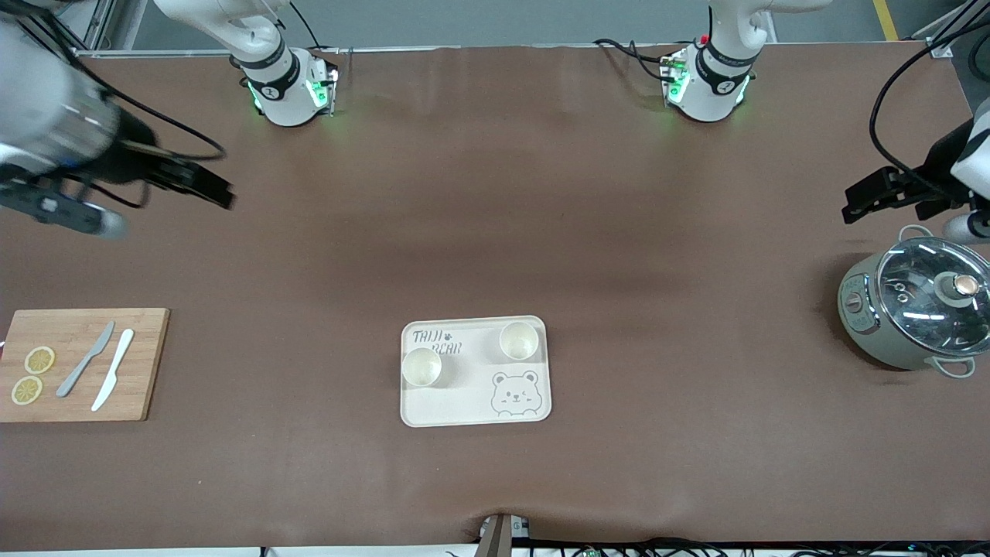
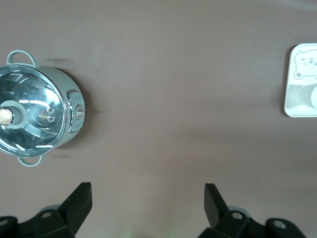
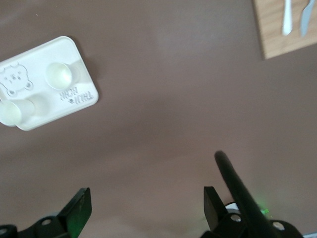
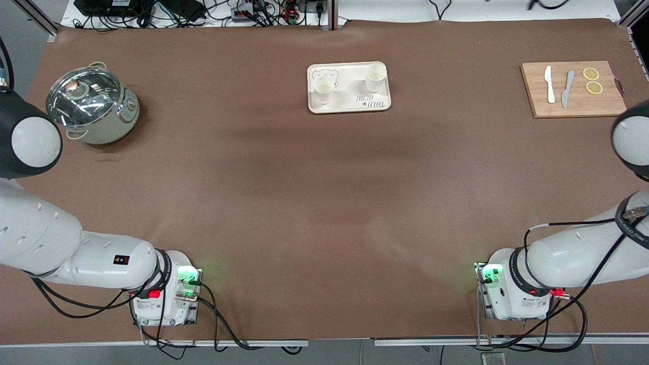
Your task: Place white IKEA cup upright on tray with both arms
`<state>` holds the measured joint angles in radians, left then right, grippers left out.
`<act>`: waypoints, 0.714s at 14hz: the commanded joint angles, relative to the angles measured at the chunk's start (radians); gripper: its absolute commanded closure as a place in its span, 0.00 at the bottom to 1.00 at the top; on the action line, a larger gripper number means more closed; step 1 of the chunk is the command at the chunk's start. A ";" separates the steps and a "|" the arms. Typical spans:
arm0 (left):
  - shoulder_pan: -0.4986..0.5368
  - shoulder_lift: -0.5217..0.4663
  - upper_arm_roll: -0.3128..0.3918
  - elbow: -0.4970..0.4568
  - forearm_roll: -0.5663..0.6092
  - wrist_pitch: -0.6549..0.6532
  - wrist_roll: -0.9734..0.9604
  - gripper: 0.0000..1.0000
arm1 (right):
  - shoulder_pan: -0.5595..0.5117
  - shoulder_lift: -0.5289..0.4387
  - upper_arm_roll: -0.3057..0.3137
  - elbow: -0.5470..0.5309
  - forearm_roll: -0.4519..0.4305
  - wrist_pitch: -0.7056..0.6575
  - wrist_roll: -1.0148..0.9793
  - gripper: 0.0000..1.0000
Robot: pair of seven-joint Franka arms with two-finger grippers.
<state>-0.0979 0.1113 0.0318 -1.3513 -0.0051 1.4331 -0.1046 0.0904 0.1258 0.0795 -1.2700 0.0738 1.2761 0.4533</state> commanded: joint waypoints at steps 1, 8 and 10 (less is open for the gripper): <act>0.007 -0.048 -0.007 -0.031 0.005 -0.014 0.020 0.00 | -0.073 -0.228 0.014 -0.280 -0.070 0.087 -0.160 0.00; 0.003 -0.047 -0.006 -0.025 0.005 -0.014 0.017 0.00 | -0.190 -0.308 -0.029 -0.476 -0.108 0.351 -0.534 0.00; 0.000 -0.047 -0.007 -0.023 0.005 -0.014 0.019 0.00 | -0.193 -0.284 -0.029 -0.465 -0.108 0.359 -0.524 0.00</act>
<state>-0.0998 0.0834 0.0312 -1.3606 -0.0051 1.4217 -0.1042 -0.0901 -0.1675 0.0370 -1.7341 -0.0374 1.6214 -0.0606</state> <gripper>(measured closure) 0.000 0.000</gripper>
